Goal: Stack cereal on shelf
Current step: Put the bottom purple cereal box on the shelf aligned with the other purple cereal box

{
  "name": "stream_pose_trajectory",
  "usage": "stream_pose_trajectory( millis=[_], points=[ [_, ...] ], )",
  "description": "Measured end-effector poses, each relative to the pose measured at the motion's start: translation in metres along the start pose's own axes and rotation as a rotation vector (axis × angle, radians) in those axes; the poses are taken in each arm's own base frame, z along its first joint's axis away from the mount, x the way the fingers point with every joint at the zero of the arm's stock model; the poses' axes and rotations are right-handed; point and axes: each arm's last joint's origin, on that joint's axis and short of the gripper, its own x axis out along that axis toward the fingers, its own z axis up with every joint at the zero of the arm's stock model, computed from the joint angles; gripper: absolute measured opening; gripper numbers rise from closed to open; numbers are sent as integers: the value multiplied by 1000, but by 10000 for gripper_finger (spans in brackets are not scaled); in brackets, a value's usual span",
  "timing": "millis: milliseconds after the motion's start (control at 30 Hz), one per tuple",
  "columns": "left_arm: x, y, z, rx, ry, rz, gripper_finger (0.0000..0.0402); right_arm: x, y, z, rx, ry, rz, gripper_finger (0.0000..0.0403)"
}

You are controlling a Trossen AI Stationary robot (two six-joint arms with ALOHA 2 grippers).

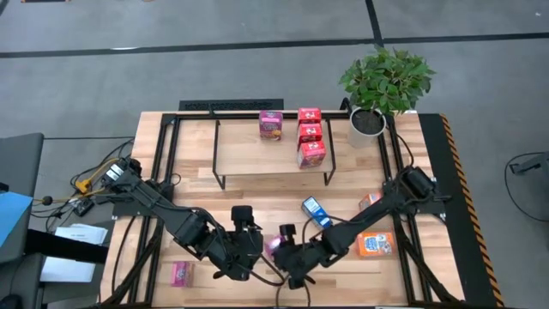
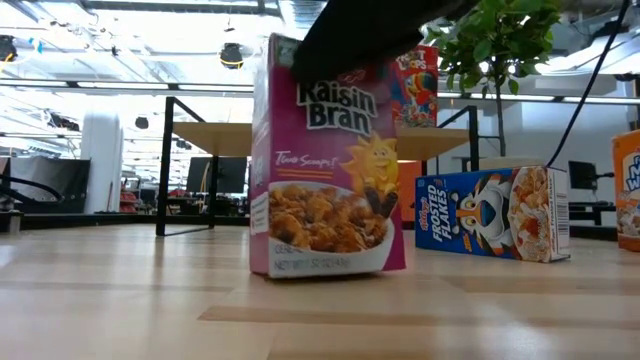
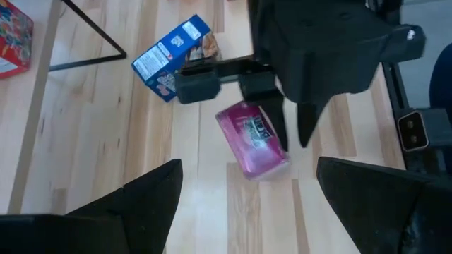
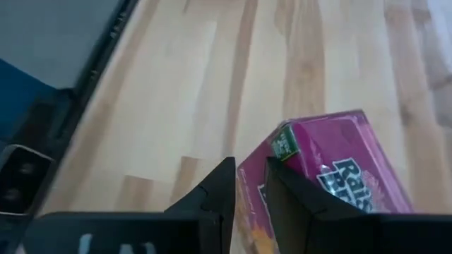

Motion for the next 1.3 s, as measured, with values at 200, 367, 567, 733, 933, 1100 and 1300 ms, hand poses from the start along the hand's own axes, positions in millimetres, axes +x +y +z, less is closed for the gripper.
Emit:
stream_pose_trajectory(
  millis=[200,367,567,733,933,1100,1300],
  points=[
    [6,2,-8,8,23,63,318,3,-9,1,-30,5,-13,100],
    [25,6,-22,-2,57,114,318,4,-13,3,-56,2,-20,100],
    [50,9,-35,-48,53,72,318,0,-13,3,-62,13,-27,100],
    [60,11,-36,-79,37,14,318,-1,-12,-1,-47,44,-27,100],
    [60,7,-30,-111,-6,-55,318,-2,-10,-1,-38,38,-29,100],
    [61,8,-29,-121,-11,-73,318,-2,-9,-1,-29,38,-30,100],
    [69,12,-32,-169,-25,-72,318,-3,-7,-1,-16,39,-30,100]
  ],
)
